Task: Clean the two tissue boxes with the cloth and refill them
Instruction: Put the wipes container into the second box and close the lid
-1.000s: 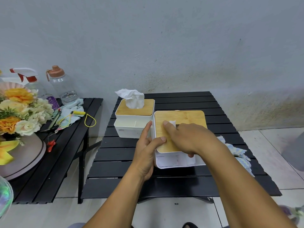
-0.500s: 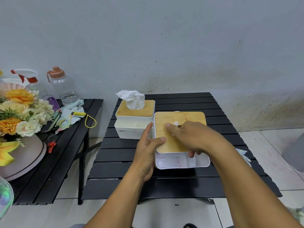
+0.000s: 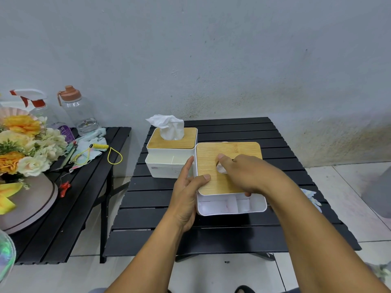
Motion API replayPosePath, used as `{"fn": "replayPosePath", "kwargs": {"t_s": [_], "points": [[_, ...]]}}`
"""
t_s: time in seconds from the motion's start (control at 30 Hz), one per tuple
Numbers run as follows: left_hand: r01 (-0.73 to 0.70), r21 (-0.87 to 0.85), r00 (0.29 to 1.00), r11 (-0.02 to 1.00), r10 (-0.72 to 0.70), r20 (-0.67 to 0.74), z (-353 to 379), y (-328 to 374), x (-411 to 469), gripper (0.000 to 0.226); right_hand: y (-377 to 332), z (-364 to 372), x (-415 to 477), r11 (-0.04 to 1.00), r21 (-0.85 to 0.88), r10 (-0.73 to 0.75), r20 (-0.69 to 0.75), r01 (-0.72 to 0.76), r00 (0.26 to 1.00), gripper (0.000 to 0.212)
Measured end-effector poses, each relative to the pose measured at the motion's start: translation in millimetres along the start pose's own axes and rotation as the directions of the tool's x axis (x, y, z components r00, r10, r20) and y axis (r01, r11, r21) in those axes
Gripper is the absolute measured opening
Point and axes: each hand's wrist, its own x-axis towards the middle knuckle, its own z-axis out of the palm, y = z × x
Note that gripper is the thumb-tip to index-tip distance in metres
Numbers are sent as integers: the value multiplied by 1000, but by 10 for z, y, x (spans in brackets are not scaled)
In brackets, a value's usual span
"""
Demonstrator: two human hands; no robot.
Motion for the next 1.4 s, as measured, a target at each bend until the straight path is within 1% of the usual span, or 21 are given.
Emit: {"fn": "replayPosePath", "kwargs": {"t_s": [0.07, 0.13, 0.27, 0.33, 0.43, 0.5, 0.6, 0.7, 0.8, 0.9, 0.97, 1.07, 1.23, 1.3, 1.4], "points": [[2, -1, 1000, 1000, -2, -10, -9, 1, 4, 85, 15, -50, -17, 998, 60, 3, 30, -5, 1000, 55], [5, -8, 1000, 1000, -5, -21, -14, 7, 3, 83, 45, -89, -11, 997, 81, -16, 45, 12, 999, 59], [3, -21, 1000, 1000, -3, -31, -19, 20, 12, 82, 95, -156, -20, 990, 139, -38, 63, 29, 997, 61], [-1, -24, 1000, 1000, 0, -28, -14, 22, 4, 85, 89, -170, -35, 993, 115, -35, 78, 26, 996, 61], [-10, -8, 1000, 1000, 10, -12, 21, 20, -31, 95, 31, -104, -37, 1000, 30, -10, 75, 8, 997, 56], [-18, -8, 1000, 1000, 18, -8, 51, 15, -48, 97, -8, -37, -21, 1000, -23, 5, 60, -3, 998, 59], [-25, -11, 1000, 1000, 25, -10, 61, 22, -53, 99, -46, 24, -3, 989, -147, 18, 6, -17, 1000, 70], [-31, 3, 999, 1000, 31, -9, 68, 43, -48, 96, -68, 54, 9, 970, -244, -12, -59, -2, 998, 69], [-51, 10, 999, 999, 51, 3, 81, 66, -43, 85, -64, 74, 21, 971, -240, -16, -52, 3, 998, 64], [-51, 20, 999, 998, 51, 5, 75, 74, -57, 89, -76, 94, 25, 983, -184, 17, -11, -19, 1000, 63], [-55, 30, 998, 998, 55, 6, 72, 66, -62, 86, -91, 116, 21, 984, -174, 21, -5, -22, 1000, 64], [-52, 21, 999, 998, 52, -6, 81, 45, -56, 81, -104, 122, -9, 978, -208, 11, -18, -15, 1000, 68], [-51, 4, 998, 999, 51, -27, 66, 18, -41, 84, -91, 131, -17, 962, -273, 2, -48, -15, 999, 73], [-53, 1, 998, 999, 53, -34, 63, 22, -44, 82, -89, 151, -15, 964, -267, -7, -56, -9, 998, 71], [-54, -10, 998, 999, 53, -37, 61, 33, -40, 81, -68, 165, 2, 981, -193, -14, -76, -1, 997, 63]]}}
